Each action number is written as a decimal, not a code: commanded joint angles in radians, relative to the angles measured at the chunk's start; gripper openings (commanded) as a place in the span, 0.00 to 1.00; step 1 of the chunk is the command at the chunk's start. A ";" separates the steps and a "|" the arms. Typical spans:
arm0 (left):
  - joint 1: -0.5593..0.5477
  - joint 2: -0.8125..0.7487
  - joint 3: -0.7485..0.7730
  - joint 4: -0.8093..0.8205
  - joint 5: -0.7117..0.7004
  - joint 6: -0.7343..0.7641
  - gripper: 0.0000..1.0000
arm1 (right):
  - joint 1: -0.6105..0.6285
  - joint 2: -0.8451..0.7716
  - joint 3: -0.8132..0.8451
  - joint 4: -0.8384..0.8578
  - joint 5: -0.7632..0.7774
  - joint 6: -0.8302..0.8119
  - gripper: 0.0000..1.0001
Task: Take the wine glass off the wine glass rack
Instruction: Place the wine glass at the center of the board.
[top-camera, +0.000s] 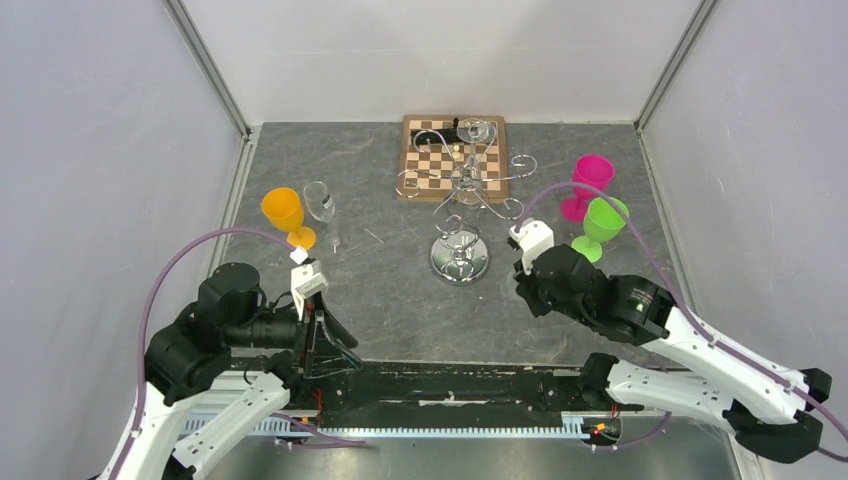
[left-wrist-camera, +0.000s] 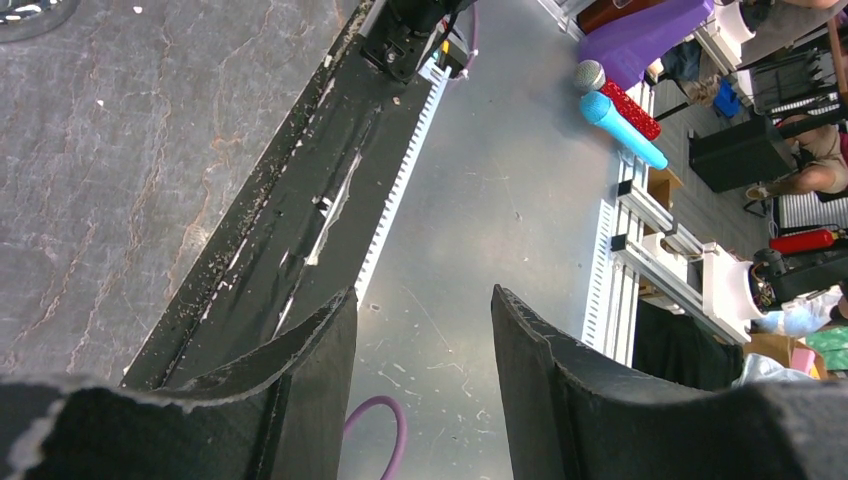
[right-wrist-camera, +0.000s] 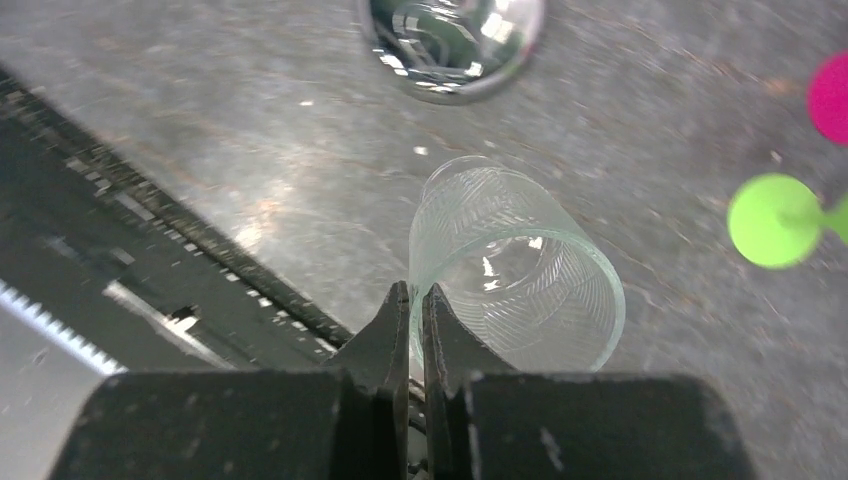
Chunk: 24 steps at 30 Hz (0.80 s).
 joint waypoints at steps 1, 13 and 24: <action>0.001 -0.021 0.002 0.044 -0.011 0.041 0.58 | -0.113 0.012 -0.002 0.012 0.112 0.019 0.00; -0.012 -0.072 -0.024 0.090 0.026 -0.002 0.60 | -0.493 0.057 0.046 0.002 0.076 -0.079 0.00; -0.027 -0.076 -0.018 0.080 -0.047 -0.022 0.62 | -0.814 0.118 0.070 0.007 0.006 -0.181 0.00</action>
